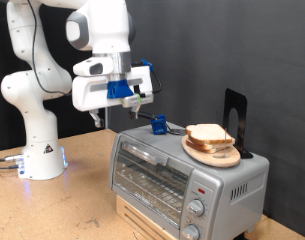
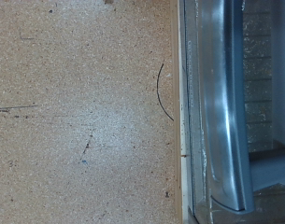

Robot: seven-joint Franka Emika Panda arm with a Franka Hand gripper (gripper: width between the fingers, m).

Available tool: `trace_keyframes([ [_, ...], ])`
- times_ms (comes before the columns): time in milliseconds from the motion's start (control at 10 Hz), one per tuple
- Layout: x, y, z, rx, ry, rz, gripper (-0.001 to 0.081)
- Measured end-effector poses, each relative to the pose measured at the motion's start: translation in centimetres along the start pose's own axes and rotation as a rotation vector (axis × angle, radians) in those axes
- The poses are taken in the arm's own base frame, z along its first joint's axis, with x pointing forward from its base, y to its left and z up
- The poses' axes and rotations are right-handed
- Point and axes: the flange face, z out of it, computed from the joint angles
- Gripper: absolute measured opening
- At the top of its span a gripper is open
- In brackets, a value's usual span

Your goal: Make a piece of toast with the oven

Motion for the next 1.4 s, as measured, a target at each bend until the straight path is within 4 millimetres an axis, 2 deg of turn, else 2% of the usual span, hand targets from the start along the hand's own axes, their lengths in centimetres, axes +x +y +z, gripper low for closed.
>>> trace_keyframes([
  [400, -0.2, -0.2, -0.1, 0.077, -0.080, -0.081, 0.0808],
  [600, -0.6, 0.0, 0.3, 0.063, -0.095, -0.096, 0.0808],
  [1000, -2.3, 0.6, 3.8, 0.001, -0.050, -0.113, 0.0808],
  [1400, -3.6, 0.3, 7.3, -0.011, -0.018, -0.130, 0.0808],
])
